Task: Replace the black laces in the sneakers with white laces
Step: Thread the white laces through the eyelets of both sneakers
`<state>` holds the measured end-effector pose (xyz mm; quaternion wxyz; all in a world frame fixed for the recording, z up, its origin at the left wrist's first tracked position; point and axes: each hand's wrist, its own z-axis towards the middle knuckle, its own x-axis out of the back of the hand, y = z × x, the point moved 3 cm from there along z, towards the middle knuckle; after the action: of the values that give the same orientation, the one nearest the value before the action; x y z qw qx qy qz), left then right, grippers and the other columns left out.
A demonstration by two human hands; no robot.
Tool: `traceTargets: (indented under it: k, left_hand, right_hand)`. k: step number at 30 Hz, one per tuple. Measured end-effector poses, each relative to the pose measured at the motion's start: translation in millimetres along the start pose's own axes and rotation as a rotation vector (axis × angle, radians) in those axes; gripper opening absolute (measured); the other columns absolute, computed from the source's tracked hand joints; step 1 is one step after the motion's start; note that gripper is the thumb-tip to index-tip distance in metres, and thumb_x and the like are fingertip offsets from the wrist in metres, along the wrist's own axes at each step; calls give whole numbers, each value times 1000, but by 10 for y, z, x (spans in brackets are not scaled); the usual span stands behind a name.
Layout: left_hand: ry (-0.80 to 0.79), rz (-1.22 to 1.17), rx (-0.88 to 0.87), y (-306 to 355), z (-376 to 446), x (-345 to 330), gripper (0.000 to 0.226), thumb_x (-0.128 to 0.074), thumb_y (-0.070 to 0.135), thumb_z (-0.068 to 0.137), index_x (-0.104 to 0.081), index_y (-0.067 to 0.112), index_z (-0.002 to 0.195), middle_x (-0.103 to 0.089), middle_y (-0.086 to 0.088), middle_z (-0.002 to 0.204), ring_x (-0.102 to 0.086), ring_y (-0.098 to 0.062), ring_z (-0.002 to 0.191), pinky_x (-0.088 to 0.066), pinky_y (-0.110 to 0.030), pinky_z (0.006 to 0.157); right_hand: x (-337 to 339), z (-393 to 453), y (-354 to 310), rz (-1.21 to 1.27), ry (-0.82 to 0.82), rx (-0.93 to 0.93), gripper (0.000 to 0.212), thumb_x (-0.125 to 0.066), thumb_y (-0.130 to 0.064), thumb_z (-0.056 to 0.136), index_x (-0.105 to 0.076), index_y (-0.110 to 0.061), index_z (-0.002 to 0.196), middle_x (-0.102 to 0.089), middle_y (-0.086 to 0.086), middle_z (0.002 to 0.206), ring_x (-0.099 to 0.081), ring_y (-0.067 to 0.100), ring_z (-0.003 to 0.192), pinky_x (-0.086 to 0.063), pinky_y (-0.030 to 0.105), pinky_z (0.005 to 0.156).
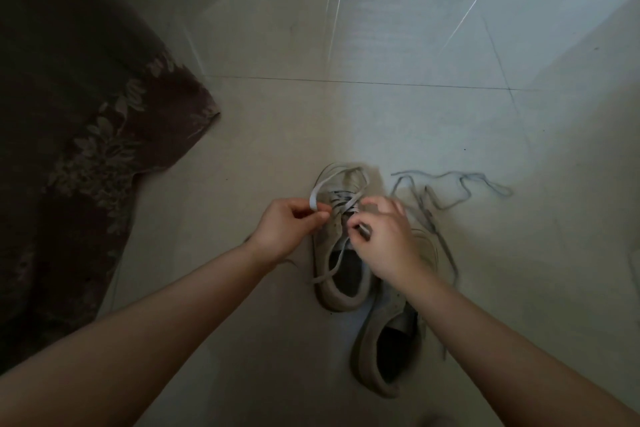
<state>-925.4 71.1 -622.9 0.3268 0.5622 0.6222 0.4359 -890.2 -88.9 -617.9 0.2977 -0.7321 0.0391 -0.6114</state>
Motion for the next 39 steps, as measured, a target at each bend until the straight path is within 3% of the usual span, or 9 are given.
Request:
traceTargets:
  k: [4, 9, 18, 25, 28, 32, 35, 37, 39]
  left_hand:
    - [126, -70, 85, -88, 19, -56, 13, -72, -4, 77, -65, 7, 74, -62, 7, 55, -55, 5, 46, -44, -9, 52]
    - [144, -197, 197, -173, 13, -143, 9, -72, -1, 78, -68, 6, 73, -64, 12, 51, -57, 5, 49, -46, -8, 52]
    - [165, -458, 409, -307, -68, -295, 3, -70, 6, 82, -69, 6, 79, -67, 4, 56, -60, -4, 48, -45, -13, 47]
    - [127, -283, 254, -277, -82, -321, 13, -75, 10, 78, -63, 9, 82, -61, -1, 68, -59, -13, 65, -49, -21, 60]
    - [173, -185, 203, -272, -21, -316, 12, -72, 6, 79, -62, 12, 79, -55, -1, 66, -52, -13, 62, -44, -22, 60]
    - [178, -73, 122, -253, 20, -294, 17, -71, 4, 79, -60, 17, 76, -53, 2, 66, -47, -6, 57, -41, -12, 54]
    - [144, 46, 67, -255, 39, -290, 18, -72, 10, 79, -58, 20, 74, -54, 5, 65, -48, -5, 57, -43, -15, 59]
    - [131, 144, 20, -255, 45, -284, 17, -71, 13, 80, -58, 21, 73, -57, 5, 66, -52, -7, 60, -45, -21, 63]
    - [142, 228, 5, -254, 54, -247, 10, -71, 17, 79, -62, 20, 77, -62, 4, 69, -56, -9, 65, -46, -21, 65]
  right_hand:
    - [-88, 35, -50, 41, -79, -47, 7, -73, -15, 74, -77, -16, 80, -51, 11, 138, -36, 37, 131, -28, 37, 108]
    - [-139, 40, -37, 103, -101, -142, 15, -72, -20, 80, -77, -20, 93, -37, 7, 149, -15, 33, 143, -11, 32, 115]
    - [-234, 29, 42, 228, -21, -211, 15, -73, -13, 79, -77, -15, 93, -43, 10, 146, -20, 36, 141, -14, 31, 113]
    - [-176, -25, 75, 403, 45, -138, 8, -70, -5, 80, -72, -6, 72, -49, 7, 136, -47, 18, 126, -39, 25, 103]
    - [-33, -99, 100, 433, 95, -175, 18, -64, -3, 85, -59, -13, 71, -55, 1, 127, -49, 7, 117, -32, 9, 96]
    - [180, -115, 281, 1205, 81, -524, 20, -43, 0, 96, -47, -9, 79, -71, 11, 101, -67, 16, 93, -51, 27, 89]
    - [199, -171, 257, 1675, 40, -734, 26, -33, -3, 99, -44, -9, 77, -60, 4, 60, -61, 13, 55, -57, 27, 61]
    - [166, -196, 228, 1388, 14, -738, 28, -33, -11, 100, -43, -14, 75, -44, -2, 54, -40, 7, 42, -39, 19, 46]
    - [295, -159, 284, 683, -18, -493, 23, -39, -25, 99, -47, -22, 78, -46, -5, 62, -42, 9, 51, -32, 22, 50]
